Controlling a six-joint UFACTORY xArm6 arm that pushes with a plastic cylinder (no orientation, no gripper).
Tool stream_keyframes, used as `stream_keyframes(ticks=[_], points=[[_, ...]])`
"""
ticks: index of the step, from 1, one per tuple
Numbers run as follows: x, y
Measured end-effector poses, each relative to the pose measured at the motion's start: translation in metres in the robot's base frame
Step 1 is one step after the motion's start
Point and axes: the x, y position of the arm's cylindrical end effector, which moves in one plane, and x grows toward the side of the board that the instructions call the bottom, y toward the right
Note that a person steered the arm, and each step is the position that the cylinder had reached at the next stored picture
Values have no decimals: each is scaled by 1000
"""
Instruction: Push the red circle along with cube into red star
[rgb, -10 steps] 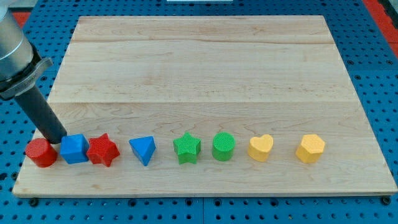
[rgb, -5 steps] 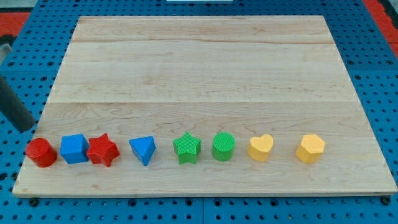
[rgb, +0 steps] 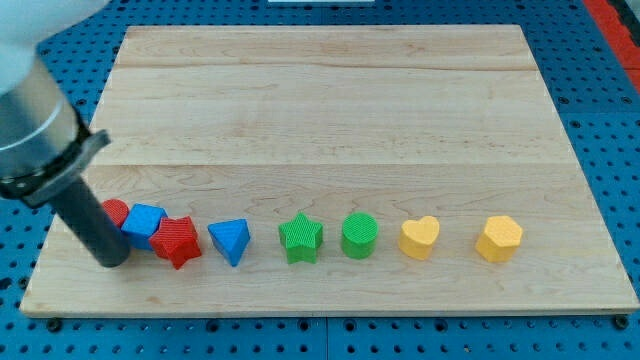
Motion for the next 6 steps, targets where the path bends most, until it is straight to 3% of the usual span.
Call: stream_keyframes(ticks=[6], points=[[5, 30]])
